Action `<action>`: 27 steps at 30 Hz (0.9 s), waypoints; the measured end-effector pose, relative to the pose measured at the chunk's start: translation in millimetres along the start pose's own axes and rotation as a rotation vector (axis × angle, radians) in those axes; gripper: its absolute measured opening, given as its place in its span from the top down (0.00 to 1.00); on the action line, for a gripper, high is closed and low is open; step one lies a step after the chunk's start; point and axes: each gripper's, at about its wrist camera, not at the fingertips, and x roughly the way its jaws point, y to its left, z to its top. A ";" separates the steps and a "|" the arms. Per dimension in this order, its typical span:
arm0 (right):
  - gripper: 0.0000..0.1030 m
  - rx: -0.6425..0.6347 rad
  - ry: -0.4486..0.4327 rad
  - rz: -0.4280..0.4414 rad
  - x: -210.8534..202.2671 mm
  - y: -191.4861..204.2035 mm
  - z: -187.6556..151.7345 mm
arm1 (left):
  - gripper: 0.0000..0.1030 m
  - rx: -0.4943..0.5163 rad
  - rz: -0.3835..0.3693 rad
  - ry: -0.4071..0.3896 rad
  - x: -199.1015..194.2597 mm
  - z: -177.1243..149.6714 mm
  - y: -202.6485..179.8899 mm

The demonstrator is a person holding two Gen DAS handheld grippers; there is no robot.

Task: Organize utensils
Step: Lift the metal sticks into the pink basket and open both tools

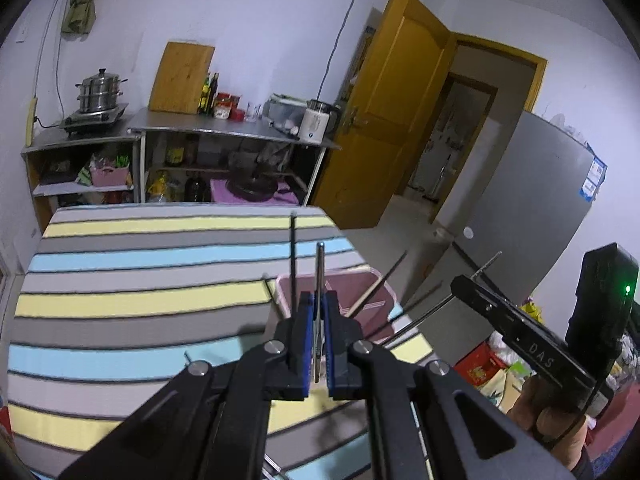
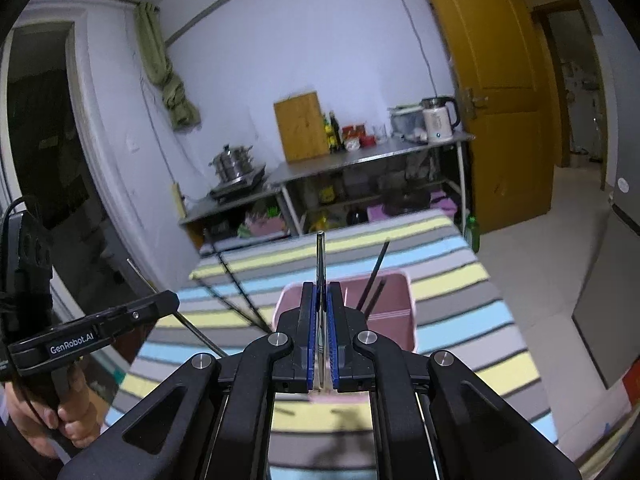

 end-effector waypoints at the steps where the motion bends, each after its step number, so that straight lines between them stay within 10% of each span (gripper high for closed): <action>1: 0.95 0.002 -0.009 -0.001 0.6 -0.5 4.1 | 0.95 -0.001 -0.001 -0.006 1.8 4.1 -1.5; 27: 0.95 -0.010 0.116 -0.022 74.0 -14.3 -23.8 | 0.95 -0.019 0.022 0.096 78.3 -23.5 11.0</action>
